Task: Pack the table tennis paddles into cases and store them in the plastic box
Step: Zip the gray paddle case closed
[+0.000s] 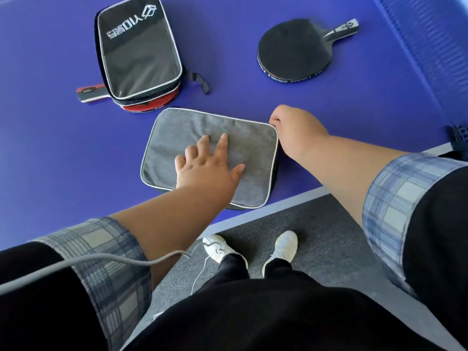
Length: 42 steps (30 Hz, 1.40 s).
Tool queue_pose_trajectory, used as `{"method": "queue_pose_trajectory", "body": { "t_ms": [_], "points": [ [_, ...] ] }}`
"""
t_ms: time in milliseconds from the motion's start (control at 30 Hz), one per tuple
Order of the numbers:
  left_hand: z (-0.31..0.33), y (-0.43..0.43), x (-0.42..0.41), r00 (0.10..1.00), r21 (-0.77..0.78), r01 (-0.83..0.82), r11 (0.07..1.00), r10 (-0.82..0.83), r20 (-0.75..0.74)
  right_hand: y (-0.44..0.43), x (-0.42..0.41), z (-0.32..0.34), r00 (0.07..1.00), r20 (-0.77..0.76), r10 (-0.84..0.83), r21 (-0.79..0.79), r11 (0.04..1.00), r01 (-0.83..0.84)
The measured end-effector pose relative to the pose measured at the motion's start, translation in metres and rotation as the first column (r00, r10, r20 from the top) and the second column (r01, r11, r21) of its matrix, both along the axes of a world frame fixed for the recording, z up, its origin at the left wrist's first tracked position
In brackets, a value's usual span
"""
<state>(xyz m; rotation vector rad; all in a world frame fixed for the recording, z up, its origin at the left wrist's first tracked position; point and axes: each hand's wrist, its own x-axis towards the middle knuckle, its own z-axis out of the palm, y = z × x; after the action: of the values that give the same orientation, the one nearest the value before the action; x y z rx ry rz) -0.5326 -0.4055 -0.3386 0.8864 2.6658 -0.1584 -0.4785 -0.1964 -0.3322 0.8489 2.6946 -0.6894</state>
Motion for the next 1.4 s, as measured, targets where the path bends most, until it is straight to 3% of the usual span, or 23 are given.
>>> {"method": "queue_pose_trajectory", "body": {
  "t_ms": [133, 267, 333, 700, 867, 1100, 1300, 1400],
  "points": [
    [0.003, 0.025, -0.017, 0.979, 0.117, 0.192, 0.974, -0.182, -0.095, 0.008, 0.01, -0.018, 0.997, -0.03, -0.076, -0.132, 0.989, 0.071],
    [-0.007, 0.037, -0.041, 0.797, 0.221, 0.594, 0.773, -0.604, -0.031, 0.006, 0.018, -0.033, 0.982, -0.141, -0.123, -0.167, 0.981, 0.098],
    [-0.013, 0.033, -0.045, 0.752, 0.219, 0.651, 0.727, -0.657, -0.055, 0.006, 0.019, -0.039, 0.975, -0.178, -0.135, -0.159, 0.982, 0.107],
    [-0.02, 0.031, -0.046, 0.757, 0.325, 0.642, 0.695, -0.642, -0.123, 0.027, 0.04, -0.04, 0.983, -0.182, 0.018, -0.169, 0.984, -0.05],
    [-0.021, 0.031, -0.046, 0.759, 0.34, 0.64, 0.689, -0.635, -0.14, 0.019, 0.073, -0.042, 0.955, -0.285, 0.085, -0.158, 0.978, -0.135],
    [-0.025, 0.031, -0.046, 0.774, 0.337, 0.623, 0.706, -0.618, -0.137, 0.001, 0.097, -0.047, 0.922, -0.324, 0.214, -0.054, 0.968, -0.244],
    [-0.023, 0.047, -0.048, 0.871, 0.32, 0.488, 0.812, -0.478, -0.113, 0.009, 0.086, -0.046, 0.939, -0.336, 0.078, -0.153, 0.979, -0.136],
    [-0.02, 0.064, -0.047, 0.932, 0.294, 0.362, 0.885, -0.351, -0.091, 0.017, 0.074, -0.037, 0.97, -0.24, -0.026, -0.23, 0.973, -0.031]
  ]
}}
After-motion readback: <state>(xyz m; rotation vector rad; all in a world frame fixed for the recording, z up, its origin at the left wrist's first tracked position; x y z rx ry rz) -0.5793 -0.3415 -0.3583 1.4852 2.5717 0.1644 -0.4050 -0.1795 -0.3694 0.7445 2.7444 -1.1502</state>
